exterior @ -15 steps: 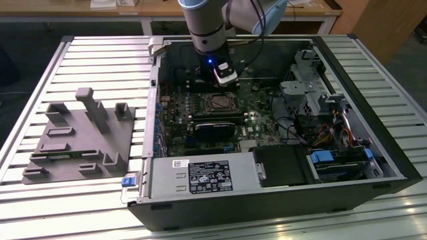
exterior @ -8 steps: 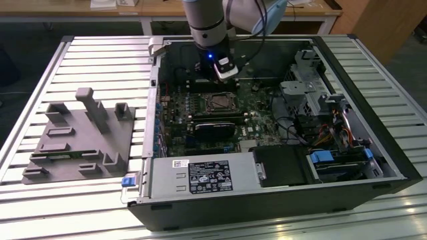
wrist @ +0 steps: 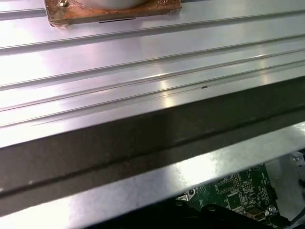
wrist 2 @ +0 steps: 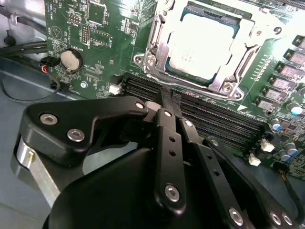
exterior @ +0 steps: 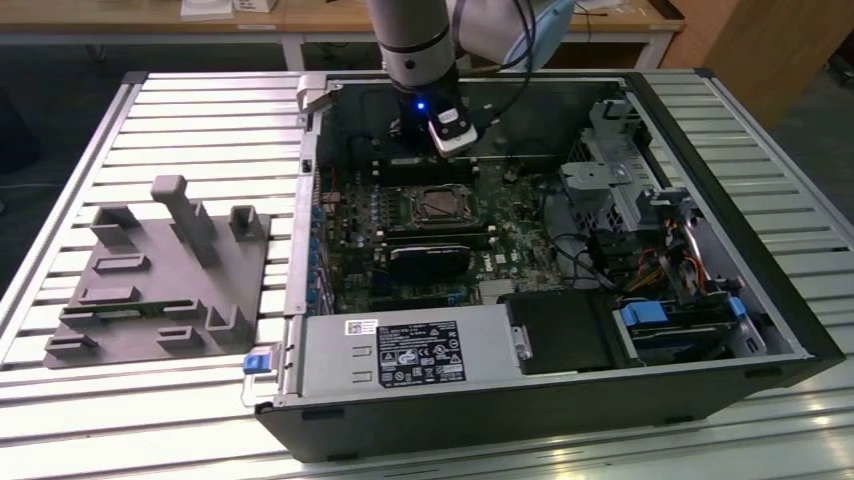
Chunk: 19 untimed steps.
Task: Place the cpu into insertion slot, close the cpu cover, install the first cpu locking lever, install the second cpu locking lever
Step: 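Install the first cpu locking lever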
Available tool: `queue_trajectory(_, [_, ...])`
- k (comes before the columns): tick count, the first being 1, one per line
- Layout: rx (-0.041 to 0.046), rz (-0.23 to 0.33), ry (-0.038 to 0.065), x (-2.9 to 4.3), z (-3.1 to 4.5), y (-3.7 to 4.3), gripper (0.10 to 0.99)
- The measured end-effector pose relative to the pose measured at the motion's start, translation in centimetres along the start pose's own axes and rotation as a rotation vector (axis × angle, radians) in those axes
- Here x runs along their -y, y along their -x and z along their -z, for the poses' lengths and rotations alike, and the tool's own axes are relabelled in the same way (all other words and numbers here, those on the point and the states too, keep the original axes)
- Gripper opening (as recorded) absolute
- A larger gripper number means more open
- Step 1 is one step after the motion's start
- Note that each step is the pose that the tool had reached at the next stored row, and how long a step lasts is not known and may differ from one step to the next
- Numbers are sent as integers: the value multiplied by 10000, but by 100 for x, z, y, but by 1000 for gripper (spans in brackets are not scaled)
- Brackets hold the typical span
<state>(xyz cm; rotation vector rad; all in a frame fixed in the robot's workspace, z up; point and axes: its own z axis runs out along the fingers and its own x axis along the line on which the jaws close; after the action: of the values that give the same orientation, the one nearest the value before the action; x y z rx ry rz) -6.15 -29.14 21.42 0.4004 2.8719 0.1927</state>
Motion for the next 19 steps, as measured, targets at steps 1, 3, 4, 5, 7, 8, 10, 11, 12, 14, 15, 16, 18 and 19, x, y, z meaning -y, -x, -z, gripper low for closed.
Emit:
queue_trajectory(1, [-5,0,-1,0,0,0,106])
queue_trajectory(3, [-83,-6,-33,18,2,8,106])
queue_trajectory(4, [-120,-10,-43,33,2,15,106])
queue_trajectory(5, [-217,-22,-72,72,4,31,106])
queue_trajectory(7, [-320,-30,-103,117,7,48,106])
queue_trajectory(8, [-376,-37,-119,139,8,55,106])
queue_trajectory(10, [-492,-49,-152,183,10,69,106])
queue_trajectory(11, [-549,-54,-170,204,11,76,106])
queue_trajectory(12, [-605,-61,-188,226,13,83,106])
queue_trajectory(14, [-709,-74,-219,268,14,97,106])
queue_trajectory(15, [-768,-80,-237,288,15,104,106])
queue_trajectory(16, [-820,-86,-254,304,16,109,106])
queue_trajectory(18, [-908,-102,-282,330,16,118,106])
queue_trajectory(19, [-956,-111,-298,342,15,122,106])
